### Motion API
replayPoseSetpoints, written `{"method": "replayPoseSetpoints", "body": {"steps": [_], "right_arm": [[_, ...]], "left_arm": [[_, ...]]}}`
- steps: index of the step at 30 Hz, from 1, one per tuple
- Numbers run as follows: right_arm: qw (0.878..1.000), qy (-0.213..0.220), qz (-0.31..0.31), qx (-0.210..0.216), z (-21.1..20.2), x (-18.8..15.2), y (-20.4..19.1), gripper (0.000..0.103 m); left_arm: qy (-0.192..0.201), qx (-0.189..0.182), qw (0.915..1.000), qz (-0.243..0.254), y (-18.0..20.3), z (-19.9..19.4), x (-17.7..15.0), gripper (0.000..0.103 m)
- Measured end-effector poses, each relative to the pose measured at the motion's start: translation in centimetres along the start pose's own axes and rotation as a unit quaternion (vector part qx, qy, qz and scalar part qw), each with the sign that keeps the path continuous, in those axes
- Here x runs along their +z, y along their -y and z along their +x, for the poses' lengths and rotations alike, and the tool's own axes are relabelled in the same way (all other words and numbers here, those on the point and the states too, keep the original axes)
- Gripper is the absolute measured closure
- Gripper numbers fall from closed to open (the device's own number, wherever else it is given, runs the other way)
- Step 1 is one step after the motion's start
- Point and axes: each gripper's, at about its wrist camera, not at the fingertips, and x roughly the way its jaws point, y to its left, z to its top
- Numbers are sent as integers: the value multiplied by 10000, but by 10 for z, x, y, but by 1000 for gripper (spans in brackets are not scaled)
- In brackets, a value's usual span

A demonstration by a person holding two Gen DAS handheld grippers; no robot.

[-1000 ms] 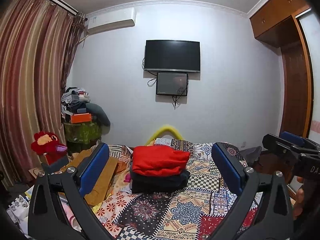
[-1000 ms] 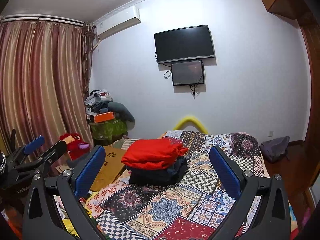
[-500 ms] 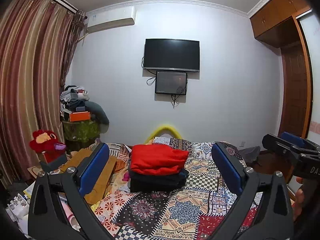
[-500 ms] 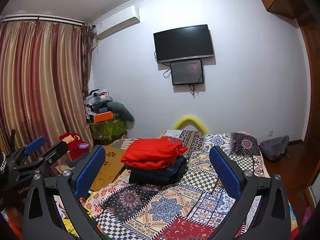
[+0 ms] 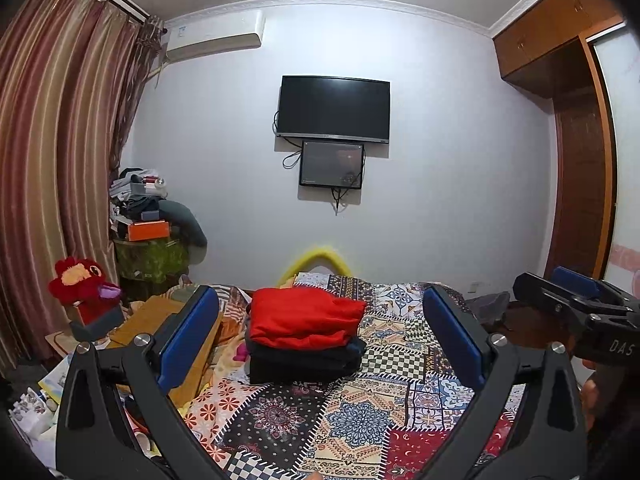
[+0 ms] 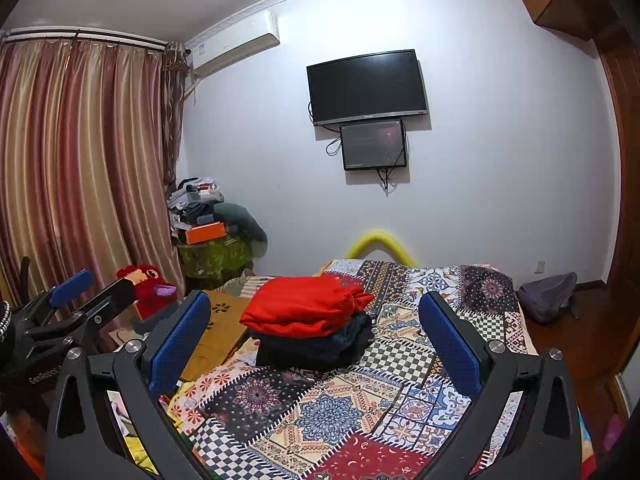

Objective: Fold large clothes

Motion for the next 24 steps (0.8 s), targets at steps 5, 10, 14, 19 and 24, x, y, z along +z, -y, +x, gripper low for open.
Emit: {"method": "replayPoseSetpoints", "body": {"steps": [5,10,14,19,24], "right_arm": [[10000,7,-2,-16,0,-1,1,0],[10000,-9,3,-30,1,-1,2,0],[10000,-28,24,-25,2,-2,4,0],[10000,-58,32,-28,3,-3,5,0],[9999,-97,24,-9,5,-3,4,0]], "left_arm": [[-42,-48,10000,33,2,1,0,0],[-79,-78,9999,34,3,3,-1,0],[-106,-55,9999,53,4,4,-1,0],[-135,-51,9999,28,3,7,-1,0],[-176,-61,9998,-38,0,9,-2,0]]}}
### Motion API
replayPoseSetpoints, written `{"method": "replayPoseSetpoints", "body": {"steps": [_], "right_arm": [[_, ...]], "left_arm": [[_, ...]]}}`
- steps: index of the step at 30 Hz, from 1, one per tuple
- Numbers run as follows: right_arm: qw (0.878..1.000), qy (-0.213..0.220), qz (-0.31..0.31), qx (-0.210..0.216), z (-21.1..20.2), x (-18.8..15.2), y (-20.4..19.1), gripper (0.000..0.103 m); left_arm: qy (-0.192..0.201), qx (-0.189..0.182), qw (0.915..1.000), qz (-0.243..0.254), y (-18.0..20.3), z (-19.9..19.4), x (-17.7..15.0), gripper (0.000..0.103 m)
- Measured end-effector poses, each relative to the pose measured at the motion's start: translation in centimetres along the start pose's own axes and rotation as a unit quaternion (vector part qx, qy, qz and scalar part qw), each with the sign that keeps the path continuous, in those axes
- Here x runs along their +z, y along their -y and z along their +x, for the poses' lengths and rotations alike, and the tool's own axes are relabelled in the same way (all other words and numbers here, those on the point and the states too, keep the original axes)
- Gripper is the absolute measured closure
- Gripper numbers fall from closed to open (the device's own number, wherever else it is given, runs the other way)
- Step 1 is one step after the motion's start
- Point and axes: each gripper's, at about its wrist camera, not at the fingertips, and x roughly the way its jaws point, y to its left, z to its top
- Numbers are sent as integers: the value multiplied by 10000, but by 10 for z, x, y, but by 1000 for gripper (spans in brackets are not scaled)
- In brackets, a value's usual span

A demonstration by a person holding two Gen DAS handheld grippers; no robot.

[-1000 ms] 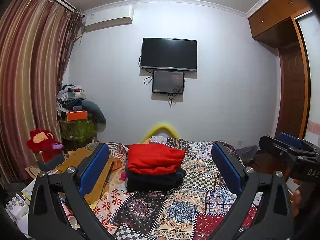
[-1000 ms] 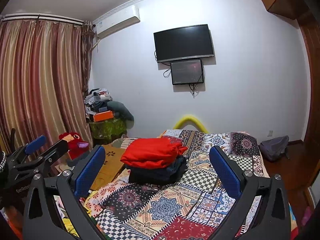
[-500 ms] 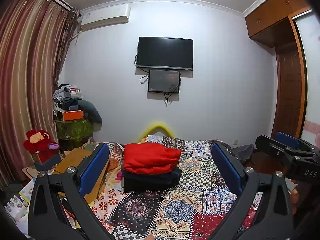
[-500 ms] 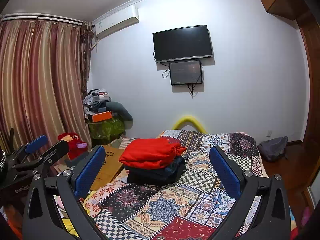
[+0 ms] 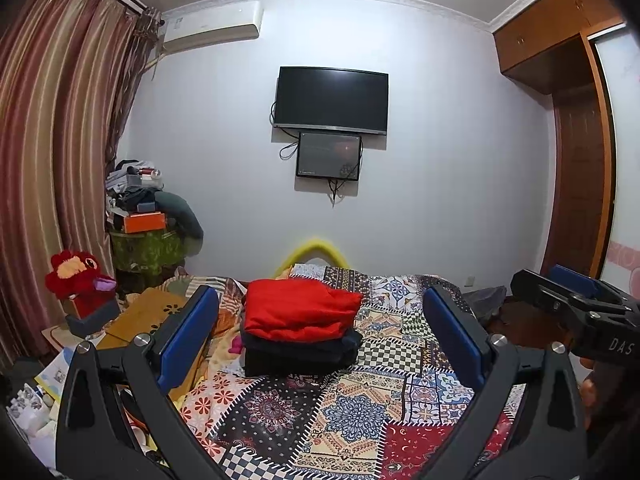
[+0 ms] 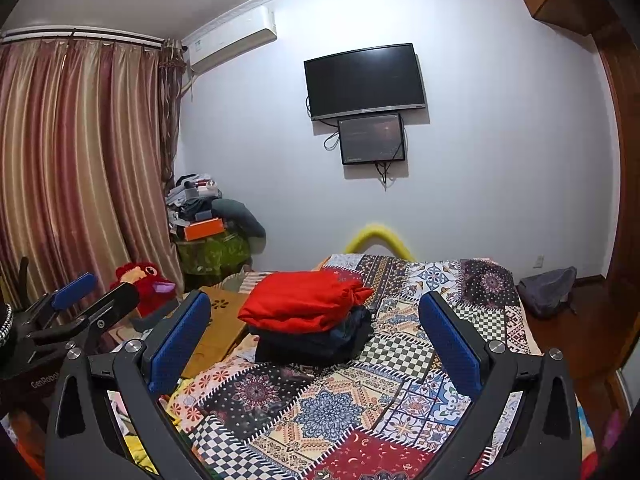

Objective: Fold large clothes

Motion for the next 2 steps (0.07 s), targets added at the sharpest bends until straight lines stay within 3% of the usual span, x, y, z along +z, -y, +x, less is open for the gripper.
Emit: {"method": "replayPoseSetpoints", "body": {"steps": [2], "right_arm": [[10000,-13,-16,-9,2,-1,-1,0]], "left_arm": [[-6,67,10000,30,-2,0,-2,0]]}}
